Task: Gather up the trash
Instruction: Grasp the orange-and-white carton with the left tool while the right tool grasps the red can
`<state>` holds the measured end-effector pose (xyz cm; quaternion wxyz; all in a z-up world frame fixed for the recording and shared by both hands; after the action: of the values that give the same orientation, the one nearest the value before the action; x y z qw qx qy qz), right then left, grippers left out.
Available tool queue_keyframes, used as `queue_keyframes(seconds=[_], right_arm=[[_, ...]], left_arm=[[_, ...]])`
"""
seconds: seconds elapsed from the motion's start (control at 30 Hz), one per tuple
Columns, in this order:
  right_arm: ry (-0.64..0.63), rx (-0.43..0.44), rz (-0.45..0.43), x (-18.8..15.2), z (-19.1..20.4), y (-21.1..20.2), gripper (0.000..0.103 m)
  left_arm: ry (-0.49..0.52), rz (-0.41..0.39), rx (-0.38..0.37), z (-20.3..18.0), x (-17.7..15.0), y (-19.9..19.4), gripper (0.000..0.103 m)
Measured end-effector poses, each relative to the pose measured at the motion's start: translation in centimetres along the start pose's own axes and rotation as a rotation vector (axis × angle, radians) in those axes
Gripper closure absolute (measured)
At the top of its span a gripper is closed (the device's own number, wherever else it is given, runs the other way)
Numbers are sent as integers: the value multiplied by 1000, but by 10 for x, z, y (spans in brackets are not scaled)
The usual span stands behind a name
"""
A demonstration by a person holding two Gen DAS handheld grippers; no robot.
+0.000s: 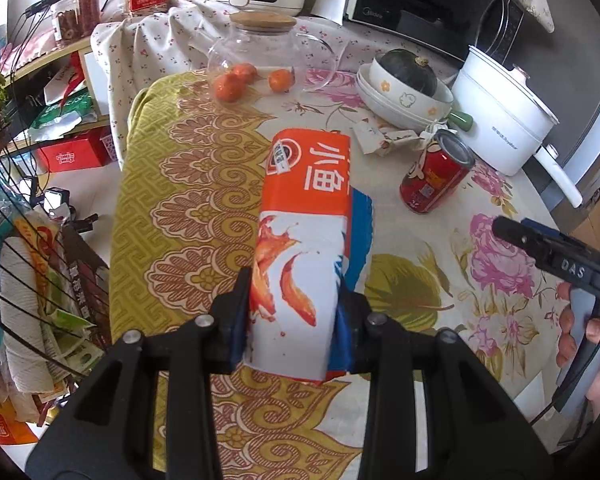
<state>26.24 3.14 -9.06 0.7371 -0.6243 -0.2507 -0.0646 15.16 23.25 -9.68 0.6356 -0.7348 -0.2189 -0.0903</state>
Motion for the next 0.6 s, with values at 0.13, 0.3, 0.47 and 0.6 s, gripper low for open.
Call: queue_keyframes(seconds=[0.13,0.3,0.47,0.6], right_arm=[[-33,-24,-38,26,23,25,19],[-32,-46,-77,45,32,45,19],[-35,-61,-74,52,31,62,22],[-56,-52,-72,52,34,63,49]], left_arm=[[-27,-6,15,10,1,1,65],[-43,5,39,14,2,8,65],[-30,9,47,12,3,12,65],[-36,17,42,11,3,14,65]])
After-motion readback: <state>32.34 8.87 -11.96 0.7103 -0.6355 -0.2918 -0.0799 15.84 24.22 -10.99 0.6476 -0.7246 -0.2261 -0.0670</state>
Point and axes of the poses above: each gripper's, at about its wrist camera, not at the fingertips, and y roughly the way its jaws point, z to its left, x to its top, the point moved 1 cm from there along y, roughly the way its jaws point, and after that the axes turned 10 degrees about z, right-handed, at the moved point
